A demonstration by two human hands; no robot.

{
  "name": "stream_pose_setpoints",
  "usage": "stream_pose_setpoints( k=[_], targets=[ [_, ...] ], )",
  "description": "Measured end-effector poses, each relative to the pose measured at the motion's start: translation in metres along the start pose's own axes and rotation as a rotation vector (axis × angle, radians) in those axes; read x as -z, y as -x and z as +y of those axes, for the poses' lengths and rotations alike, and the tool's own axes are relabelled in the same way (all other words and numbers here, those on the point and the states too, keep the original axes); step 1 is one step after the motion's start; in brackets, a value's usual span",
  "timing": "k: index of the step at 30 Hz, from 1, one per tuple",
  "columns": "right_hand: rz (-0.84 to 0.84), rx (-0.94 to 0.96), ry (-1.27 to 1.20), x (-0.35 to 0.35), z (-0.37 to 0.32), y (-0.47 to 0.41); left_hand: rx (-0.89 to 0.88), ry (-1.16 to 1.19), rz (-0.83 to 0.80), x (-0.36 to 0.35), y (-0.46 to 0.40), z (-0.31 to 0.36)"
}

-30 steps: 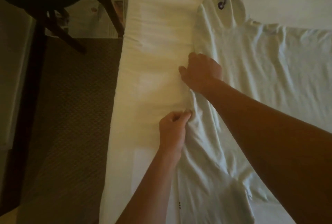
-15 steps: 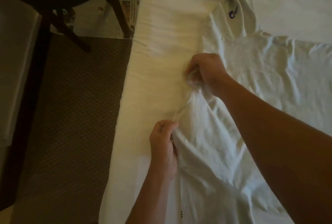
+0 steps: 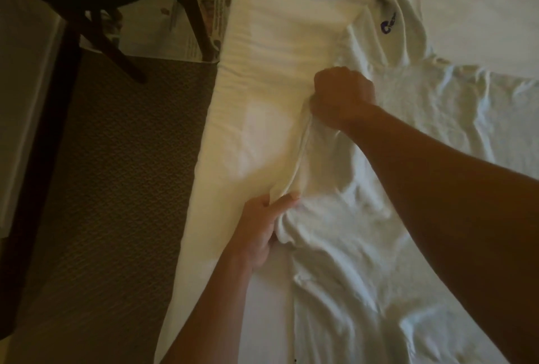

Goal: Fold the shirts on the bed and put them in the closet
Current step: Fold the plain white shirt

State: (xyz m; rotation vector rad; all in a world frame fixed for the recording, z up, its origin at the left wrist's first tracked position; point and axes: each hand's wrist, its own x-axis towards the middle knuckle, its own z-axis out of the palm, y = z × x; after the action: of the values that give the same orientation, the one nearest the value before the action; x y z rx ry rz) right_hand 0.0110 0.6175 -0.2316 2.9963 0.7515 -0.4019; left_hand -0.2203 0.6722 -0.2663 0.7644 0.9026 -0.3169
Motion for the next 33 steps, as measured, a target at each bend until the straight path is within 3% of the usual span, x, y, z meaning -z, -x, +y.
stream_pose_setpoints(
  k=[3, 5, 8, 11, 16, 17, 20, 22, 26, 29, 33],
  targets=[
    [0.096, 0.105, -0.299, 0.013, -0.020, -0.005, 0.012, 0.183, -0.069, 0.012, -0.001, -0.005],
    [0.000, 0.131, -0.359, 0.011, -0.027, -0.003, 0.017, 0.235, -0.079, 0.014, -0.002, -0.005],
    [0.055, -0.021, -0.483, -0.003, -0.018, -0.005, 0.013, 0.174, 0.000, 0.011, -0.009, -0.008],
    [0.187, -0.091, -0.381, -0.002, -0.008, -0.020, -0.012, 0.060, 0.068, 0.007, -0.015, -0.010],
    [-0.003, 0.094, 0.059, -0.006, 0.001, -0.040, -0.038, -0.028, 0.102, 0.009, -0.022, -0.013],
    [0.021, 0.082, 0.026, -0.007, 0.001, -0.043, -0.035, -0.027, 0.109, 0.008, -0.022, -0.013],
    [0.154, -0.096, -0.388, -0.012, 0.007, -0.053, -0.044, 0.025, 0.097, 0.008, -0.022, -0.013],
    [0.100, -0.073, -0.536, -0.015, 0.015, -0.048, -0.046, 0.060, 0.101, 0.008, -0.020, -0.011],
    [0.039, 0.076, -0.562, -0.013, 0.021, -0.014, -0.073, 0.113, 0.113, 0.002, -0.005, -0.012],
    [0.073, 0.009, -0.520, -0.019, 0.024, 0.025, -0.104, 0.063, 0.181, -0.003, 0.016, -0.019],
    [0.104, -0.037, -0.515, -0.035, 0.032, 0.097, -0.016, -0.179, 0.253, -0.003, 0.040, -0.027]
  ],
)
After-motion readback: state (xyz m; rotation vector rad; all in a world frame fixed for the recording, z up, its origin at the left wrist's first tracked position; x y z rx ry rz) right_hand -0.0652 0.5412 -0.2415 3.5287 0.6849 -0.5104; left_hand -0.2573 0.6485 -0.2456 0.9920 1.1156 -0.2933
